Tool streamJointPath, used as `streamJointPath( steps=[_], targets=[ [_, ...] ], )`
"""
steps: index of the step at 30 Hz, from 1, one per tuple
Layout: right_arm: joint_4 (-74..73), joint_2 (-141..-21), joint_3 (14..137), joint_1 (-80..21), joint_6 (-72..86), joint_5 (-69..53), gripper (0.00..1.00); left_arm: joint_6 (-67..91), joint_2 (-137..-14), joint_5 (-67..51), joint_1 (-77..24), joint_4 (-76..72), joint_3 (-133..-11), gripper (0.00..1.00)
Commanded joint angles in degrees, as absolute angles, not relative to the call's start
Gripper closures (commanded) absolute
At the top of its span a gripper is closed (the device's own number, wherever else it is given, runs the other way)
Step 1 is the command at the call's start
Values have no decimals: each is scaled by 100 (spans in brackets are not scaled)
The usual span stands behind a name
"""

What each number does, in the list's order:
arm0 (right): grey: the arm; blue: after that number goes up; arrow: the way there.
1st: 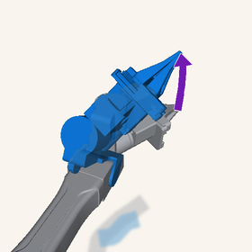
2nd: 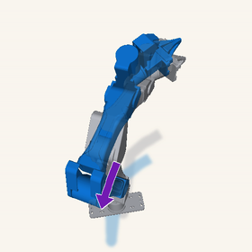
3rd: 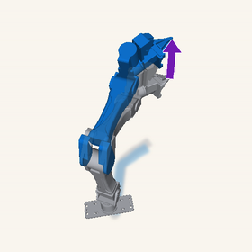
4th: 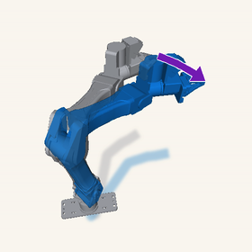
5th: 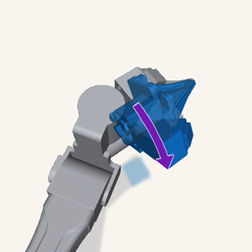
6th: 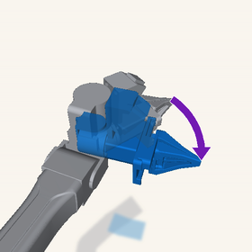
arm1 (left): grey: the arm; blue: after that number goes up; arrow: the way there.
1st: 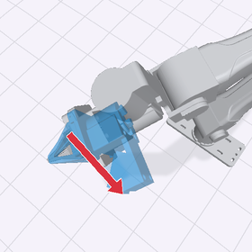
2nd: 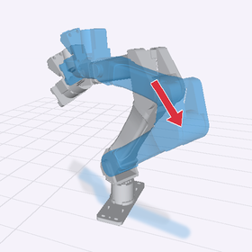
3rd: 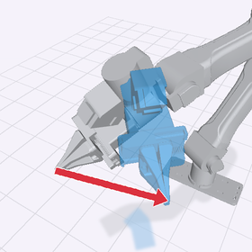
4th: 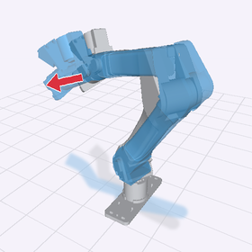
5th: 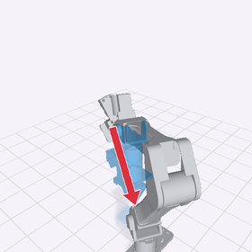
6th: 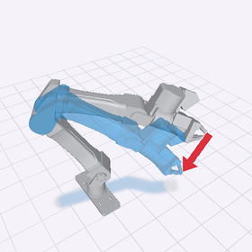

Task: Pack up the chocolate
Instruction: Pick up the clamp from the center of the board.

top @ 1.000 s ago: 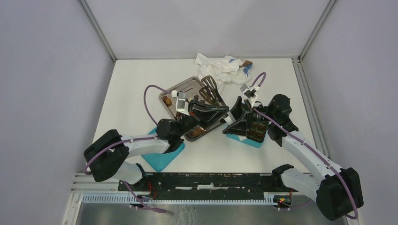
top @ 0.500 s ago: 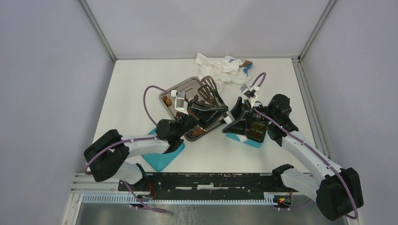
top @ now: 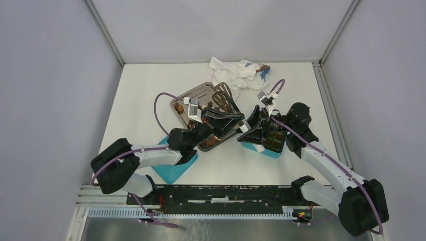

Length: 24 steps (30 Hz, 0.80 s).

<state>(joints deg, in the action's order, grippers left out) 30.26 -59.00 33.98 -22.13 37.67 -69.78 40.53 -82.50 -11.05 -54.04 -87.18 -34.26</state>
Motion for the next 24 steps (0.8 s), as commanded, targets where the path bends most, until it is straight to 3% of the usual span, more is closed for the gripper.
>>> streamJointPath(
  steps=[1,12,24],
  targets=[
    [3457,-5806,3398,-2260,3864,-7140,41,3938,-8190,-652,-5334,-9958,-3349,98],
    [4054,-5803,3218,-2265,4307,-7115,38,3875,-8024,-391,-5332,-9958,-3238,98],
    [4129,-5815,3182,-2263,4344,-7069,51,3797,-8069,-298,-5335,-9958,-3234,98]
  ],
)
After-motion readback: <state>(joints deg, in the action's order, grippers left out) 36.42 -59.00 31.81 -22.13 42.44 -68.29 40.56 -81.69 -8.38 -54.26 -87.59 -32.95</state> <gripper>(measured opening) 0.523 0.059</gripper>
